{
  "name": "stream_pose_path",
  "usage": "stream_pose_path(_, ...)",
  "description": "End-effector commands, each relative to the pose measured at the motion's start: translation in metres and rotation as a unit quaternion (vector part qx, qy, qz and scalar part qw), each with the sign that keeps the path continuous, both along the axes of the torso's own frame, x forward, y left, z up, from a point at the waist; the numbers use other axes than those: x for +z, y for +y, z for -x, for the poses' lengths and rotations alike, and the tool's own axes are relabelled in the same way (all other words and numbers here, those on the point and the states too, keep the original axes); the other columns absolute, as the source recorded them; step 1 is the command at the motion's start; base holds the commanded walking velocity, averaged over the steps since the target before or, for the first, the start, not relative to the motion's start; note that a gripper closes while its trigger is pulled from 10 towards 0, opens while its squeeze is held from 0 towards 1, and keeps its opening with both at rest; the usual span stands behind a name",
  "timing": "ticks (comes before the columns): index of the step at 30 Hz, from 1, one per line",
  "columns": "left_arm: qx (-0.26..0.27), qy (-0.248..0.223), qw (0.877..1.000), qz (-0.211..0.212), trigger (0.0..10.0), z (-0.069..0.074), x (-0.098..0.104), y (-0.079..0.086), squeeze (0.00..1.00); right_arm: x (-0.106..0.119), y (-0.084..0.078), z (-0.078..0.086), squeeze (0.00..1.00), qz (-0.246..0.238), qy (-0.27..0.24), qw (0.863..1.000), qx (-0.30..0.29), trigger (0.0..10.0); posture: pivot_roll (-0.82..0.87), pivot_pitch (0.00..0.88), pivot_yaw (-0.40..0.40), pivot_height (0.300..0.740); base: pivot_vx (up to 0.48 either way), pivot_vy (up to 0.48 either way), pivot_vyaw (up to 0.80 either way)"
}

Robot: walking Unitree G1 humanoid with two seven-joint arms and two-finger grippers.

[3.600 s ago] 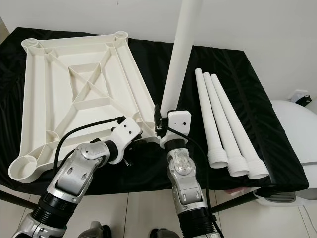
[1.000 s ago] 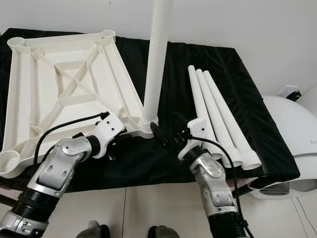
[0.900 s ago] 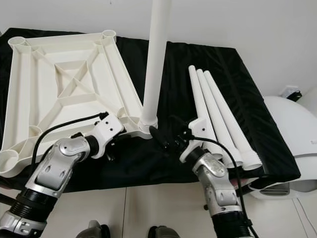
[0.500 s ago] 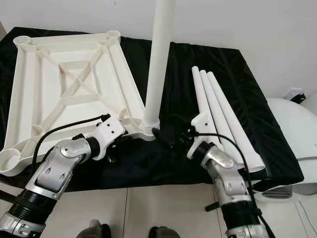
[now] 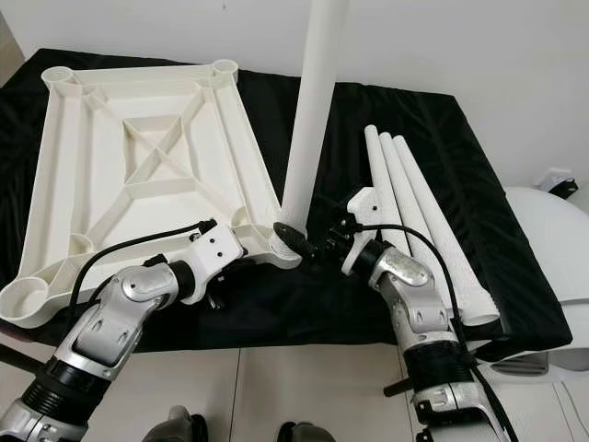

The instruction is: Building children table

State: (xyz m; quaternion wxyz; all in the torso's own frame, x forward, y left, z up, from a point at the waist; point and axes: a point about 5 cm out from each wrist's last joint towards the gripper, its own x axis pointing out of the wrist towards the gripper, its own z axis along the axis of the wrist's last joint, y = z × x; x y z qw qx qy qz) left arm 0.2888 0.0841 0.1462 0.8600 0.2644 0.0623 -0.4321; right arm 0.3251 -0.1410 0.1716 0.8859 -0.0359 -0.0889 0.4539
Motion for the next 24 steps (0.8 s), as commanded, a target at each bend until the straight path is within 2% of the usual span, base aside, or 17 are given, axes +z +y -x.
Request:
stream_pose_path(1, -0.035, -0.014, 0.999, 0.012, 10.0, 0.008, 0.004, -0.013, 0.00, 0.000, 0.001, -0.001, 0.00, 0.011, -0.006, 1.000, 0.009, 10.0, -0.02, 0.098, -0.086, 0.740, 0.000, 0.000, 0.00)
stream_pose_path(9, -0.048, -0.011, 0.999, 0.009, 10.0, 0.013, 0.003, -0.017, 0.00, 0.015, 0.005, -0.019, 0.00, 0.025, -0.017, 0.999, 0.032, 10.0, 0.00, 0.104, -0.089, 0.740, 0.000, 0.000, 0.00)
stream_pose_path(17, -0.047, -0.011, 0.999, 0.005, 10.0, 0.014, 0.002, -0.016, 0.00, 0.018, 0.002, -0.024, 0.00, 0.038, -0.003, 0.997, 0.067, 10.0, 0.00, 0.110, -0.092, 0.740, 0.000, 0.000, 0.00)
stream_pose_path(24, -0.044, -0.013, 0.999, 0.003, 10.0, 0.014, 0.003, -0.014, 0.00, 0.013, 0.000, -0.023, 0.00, 0.054, 0.008, 0.994, 0.095, 10.0, 0.00, 0.111, -0.092, 0.740, 0.000, 0.000, 0.00)
